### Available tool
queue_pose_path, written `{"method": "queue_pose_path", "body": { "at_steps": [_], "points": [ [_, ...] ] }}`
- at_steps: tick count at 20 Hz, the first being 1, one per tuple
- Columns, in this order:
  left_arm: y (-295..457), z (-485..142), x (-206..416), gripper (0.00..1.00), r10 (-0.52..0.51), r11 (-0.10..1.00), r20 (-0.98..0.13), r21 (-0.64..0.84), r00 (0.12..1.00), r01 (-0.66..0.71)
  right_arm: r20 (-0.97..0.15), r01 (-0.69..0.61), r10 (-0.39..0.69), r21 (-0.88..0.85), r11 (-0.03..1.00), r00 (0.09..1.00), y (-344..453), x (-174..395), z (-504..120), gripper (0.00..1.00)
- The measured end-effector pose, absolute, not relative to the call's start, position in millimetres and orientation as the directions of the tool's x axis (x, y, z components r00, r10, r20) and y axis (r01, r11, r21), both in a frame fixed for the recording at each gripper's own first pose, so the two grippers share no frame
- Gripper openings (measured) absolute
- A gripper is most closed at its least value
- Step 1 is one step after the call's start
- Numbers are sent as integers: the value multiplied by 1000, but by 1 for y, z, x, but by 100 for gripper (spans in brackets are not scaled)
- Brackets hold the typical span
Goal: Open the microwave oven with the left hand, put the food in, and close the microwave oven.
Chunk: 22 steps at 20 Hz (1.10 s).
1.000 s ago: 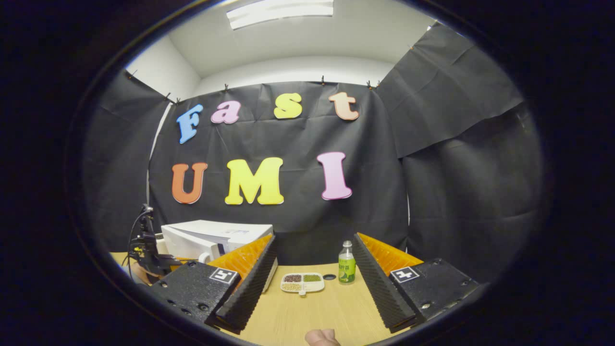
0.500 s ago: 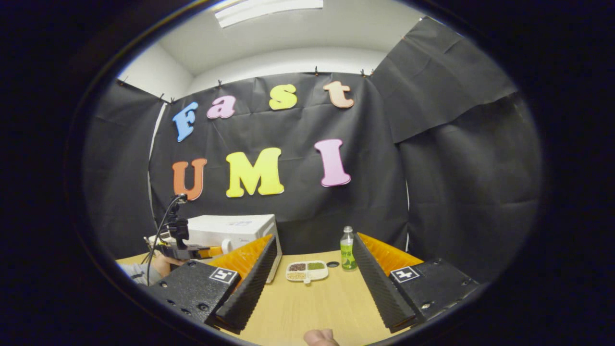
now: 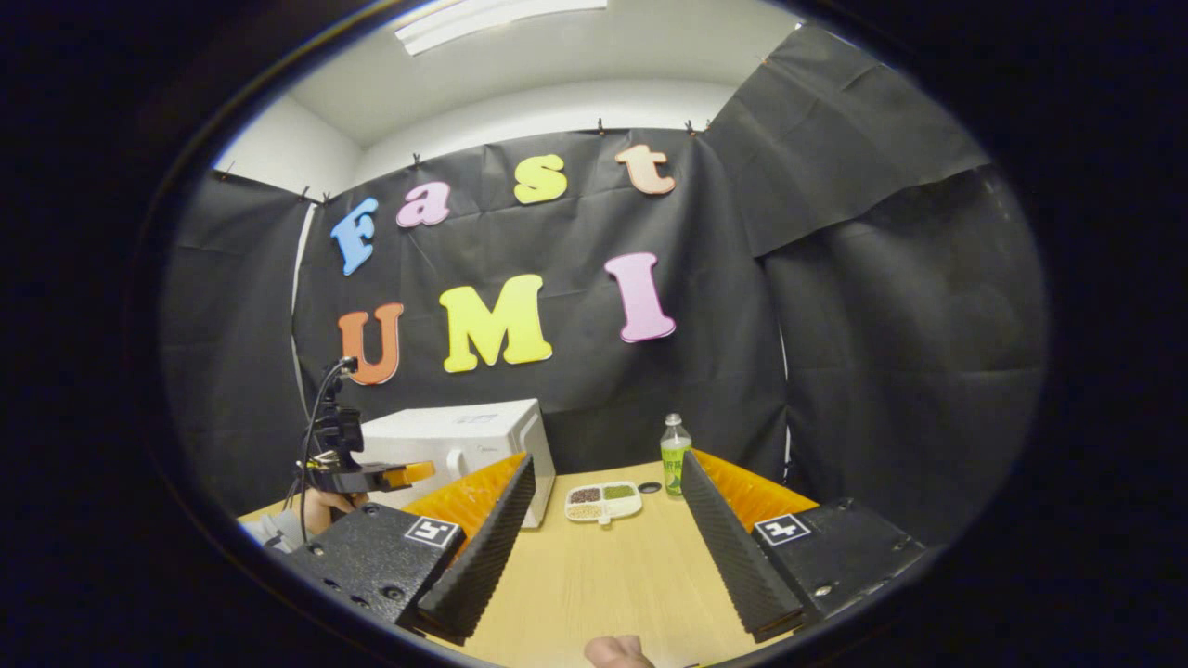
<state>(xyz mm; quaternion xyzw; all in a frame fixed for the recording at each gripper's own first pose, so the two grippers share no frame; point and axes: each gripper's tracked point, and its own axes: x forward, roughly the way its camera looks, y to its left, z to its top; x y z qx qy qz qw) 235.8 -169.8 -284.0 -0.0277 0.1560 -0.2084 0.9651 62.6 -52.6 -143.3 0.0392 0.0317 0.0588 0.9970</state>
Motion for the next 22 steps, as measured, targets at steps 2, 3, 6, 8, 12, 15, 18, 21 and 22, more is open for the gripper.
{"method": "queue_pose_path", "body": {
  "at_steps": [2, 3, 6, 8, 12, 15, 18, 21, 22],
  "points": [
    [-167, -269, 214, 3, -392, 920, -284, -103, 875, 379, -48, -115, 119, 66, 991, 992, -51, 56, -135, 100],
    [-166, -258, 200, 7, -383, 924, -274, -103, 882, 369, -48, -121, 124, 54, 991, 991, -49, 52, -130, 100],
    [-162, -224, 155, 75, -353, 935, -241, -112, 904, 335, -25, -133, 134, 50, 990, 991, -44, 39, -111, 100],
    [-160, -203, 119, 90, -357, 934, -230, -84, 905, 347, -2, -132, 132, 56, 990, 991, -44, 27, -97, 100],
    [-131, -134, 53, 91, -298, 955, -152, -58, 943, 292, 13, -108, 107, 90, 990, 994, -47, 1, -72, 100],
    [-112, -79, 5, 92, -278, 959, -75, -69, 958, 274, 57, -93, 88, 96, 991, 995, -53, -19, -47, 100],
    [-90, -49, -41, 82, -242, 969, -3, -51, 970, 242, 81, -69, 61, 90, 994, 995, -60, -37, -29, 91],
    [-74, -58, -78, 95, -185, 982, 4, -33, 983, 185, 97, -81, 76, 55, 995, 992, -55, -54, -19, 91],
    [-80, -56, -84, 95, -174, 985, 2, -22, 985, 174, 93, -92, 88, 43, 995, 992, -52, -60, -20, 91]
  ]
}}
